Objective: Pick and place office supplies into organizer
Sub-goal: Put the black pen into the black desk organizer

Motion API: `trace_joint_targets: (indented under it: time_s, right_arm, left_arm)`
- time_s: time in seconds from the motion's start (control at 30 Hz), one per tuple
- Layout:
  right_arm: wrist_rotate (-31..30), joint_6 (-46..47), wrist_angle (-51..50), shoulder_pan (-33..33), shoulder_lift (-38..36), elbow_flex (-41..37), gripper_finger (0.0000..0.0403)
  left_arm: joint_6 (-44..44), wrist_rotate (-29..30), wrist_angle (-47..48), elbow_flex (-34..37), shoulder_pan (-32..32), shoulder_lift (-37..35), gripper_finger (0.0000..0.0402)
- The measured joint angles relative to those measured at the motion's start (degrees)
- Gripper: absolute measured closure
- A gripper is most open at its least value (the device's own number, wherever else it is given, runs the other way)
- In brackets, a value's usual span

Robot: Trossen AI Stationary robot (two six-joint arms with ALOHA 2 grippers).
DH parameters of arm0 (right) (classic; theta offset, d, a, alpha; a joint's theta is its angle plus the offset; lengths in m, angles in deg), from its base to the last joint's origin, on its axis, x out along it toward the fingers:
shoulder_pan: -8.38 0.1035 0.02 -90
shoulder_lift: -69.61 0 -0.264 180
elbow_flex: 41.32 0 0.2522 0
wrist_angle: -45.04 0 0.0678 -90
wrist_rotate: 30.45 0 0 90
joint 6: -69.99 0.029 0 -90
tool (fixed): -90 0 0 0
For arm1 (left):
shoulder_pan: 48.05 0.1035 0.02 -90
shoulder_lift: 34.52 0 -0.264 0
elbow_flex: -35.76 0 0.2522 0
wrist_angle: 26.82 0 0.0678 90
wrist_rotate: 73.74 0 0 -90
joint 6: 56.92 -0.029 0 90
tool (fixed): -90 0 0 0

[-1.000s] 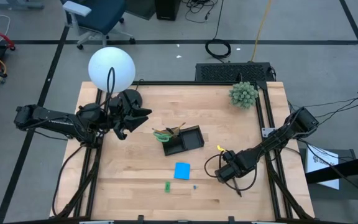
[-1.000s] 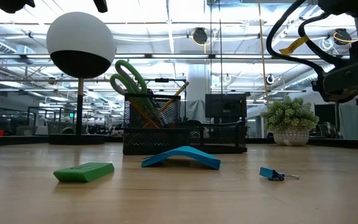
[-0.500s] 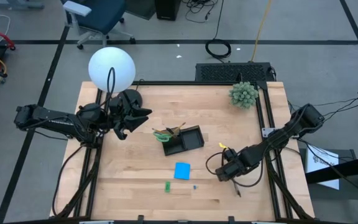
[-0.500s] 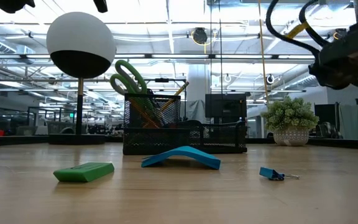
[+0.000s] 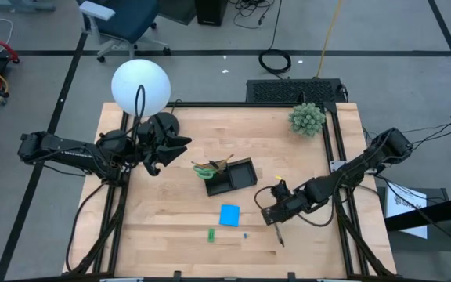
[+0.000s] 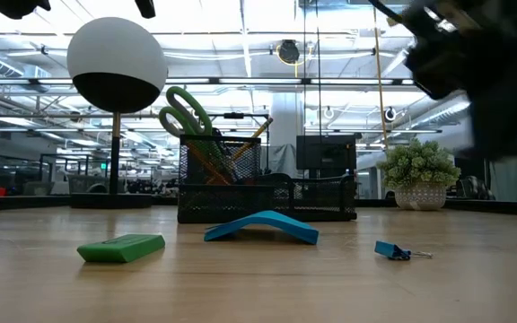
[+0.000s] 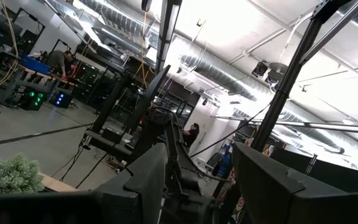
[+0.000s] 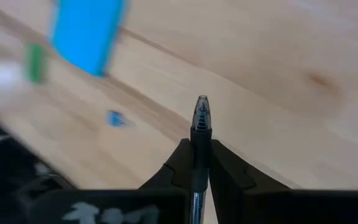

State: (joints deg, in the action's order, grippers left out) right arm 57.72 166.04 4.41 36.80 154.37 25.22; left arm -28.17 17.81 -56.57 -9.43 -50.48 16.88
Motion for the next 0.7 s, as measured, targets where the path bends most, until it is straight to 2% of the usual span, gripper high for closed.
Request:
trace_joint_targets:
  time_s: [0.23, 0.53, 0.7]
  right_arm:
    - [-1.54, -5.76, 9.12, -4.02, -1.45, 0.09, 0.0386]
    - [-2.52, -13.81, 25.92, -9.31, -1.49, 0.09, 0.0386]
    - [-4.39, -17.58, 35.83, -11.76, -1.50, 0.09, 0.0386]
  left_arm:
    - [0.00, 0.01, 0.00, 0.00, 0.00, 0.00, 0.0218]
    - [0.04, 0.01, -0.04, 0.00, 0.00, 0.02, 0.0218]
    - [3.47, -1.37, -0.08, 0.00, -0.02, 0.02, 0.0218]
